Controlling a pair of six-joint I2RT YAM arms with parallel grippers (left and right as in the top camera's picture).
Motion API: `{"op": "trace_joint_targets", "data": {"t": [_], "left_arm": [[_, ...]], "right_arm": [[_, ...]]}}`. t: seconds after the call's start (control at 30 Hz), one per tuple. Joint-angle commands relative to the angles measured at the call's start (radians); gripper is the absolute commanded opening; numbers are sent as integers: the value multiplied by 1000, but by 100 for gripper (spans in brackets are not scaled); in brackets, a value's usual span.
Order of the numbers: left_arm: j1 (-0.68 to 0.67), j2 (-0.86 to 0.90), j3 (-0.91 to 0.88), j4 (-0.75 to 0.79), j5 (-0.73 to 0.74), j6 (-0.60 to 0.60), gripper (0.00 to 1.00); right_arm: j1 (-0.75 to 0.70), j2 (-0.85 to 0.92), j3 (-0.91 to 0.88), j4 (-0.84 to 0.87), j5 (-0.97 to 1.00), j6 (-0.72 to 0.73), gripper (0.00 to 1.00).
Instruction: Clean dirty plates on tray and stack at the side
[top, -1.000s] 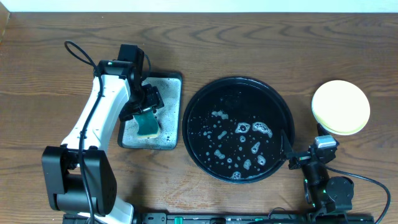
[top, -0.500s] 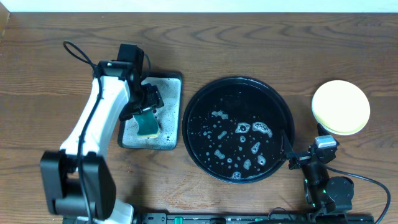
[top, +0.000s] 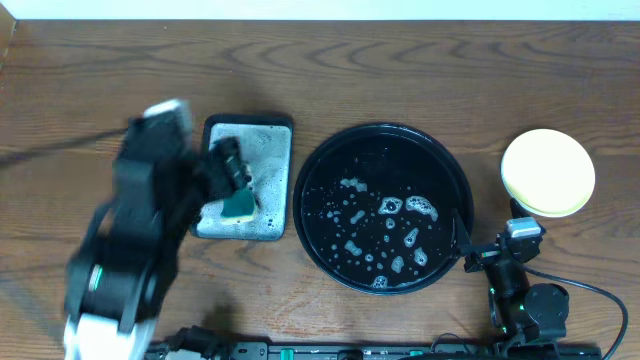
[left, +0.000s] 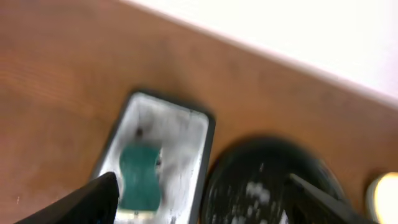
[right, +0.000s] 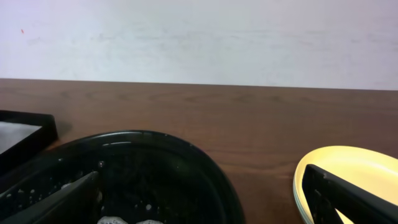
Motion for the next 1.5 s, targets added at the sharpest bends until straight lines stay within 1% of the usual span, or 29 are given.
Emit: {"op": "trace_joint_targets", "data": {"t": [0.0, 0.1, 0.3, 0.4, 0.6, 0.7, 0.93, 1.0, 1.1, 1.47], "left_arm": [[59, -158, -146, 64, 16, 47, 84], [95, -309, -288, 156, 45, 90, 84], [114, -572, -526, 261, 44, 111, 84], [120, -659, -630, 340, 44, 127, 84], [146, -805, -845, 557, 49, 129, 84], [163, -869, -930, 631, 52, 129, 84], [164, -873, -1099, 854, 52, 129, 84], [164, -873, -1136, 892, 52, 129, 84], [161, -873, -1146, 864, 55, 129, 84], [161, -873, -1146, 861, 55, 129, 84]], "right_arm": [[-6, -5, -1, -4, 5, -12, 99], [-6, -5, -1, -4, 5, -12, 99], [-6, -5, -1, -4, 5, -12, 99], [-6, -5, -1, -4, 5, -12, 99], [-6, -5, -1, -4, 5, -12, 99], [-6, -5, -1, -4, 5, -12, 99], [-6, -5, -1, -4, 5, -12, 99], [-6, -5, -1, -4, 5, -12, 99], [-6, -5, -1, -4, 5, -12, 99], [-6, -5, -1, -4, 5, -12, 99]]}}
